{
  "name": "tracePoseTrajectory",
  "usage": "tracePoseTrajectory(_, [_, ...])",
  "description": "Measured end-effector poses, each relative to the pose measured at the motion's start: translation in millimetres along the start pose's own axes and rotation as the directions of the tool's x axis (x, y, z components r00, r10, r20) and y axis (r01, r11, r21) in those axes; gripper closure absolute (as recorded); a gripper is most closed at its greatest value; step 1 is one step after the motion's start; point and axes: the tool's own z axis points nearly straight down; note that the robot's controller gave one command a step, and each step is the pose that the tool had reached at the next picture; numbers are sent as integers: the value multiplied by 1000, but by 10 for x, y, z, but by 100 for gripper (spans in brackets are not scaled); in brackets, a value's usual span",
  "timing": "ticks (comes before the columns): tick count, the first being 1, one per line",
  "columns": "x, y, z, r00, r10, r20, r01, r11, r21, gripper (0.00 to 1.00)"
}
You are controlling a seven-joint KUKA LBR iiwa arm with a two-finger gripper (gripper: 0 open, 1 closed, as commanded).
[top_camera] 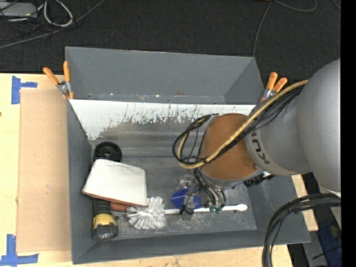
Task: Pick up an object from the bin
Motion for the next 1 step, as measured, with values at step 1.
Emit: tracePoseTrajectory(1, [4, 36, -669, 1000, -2, -6, 2, 1000, 1, 100])
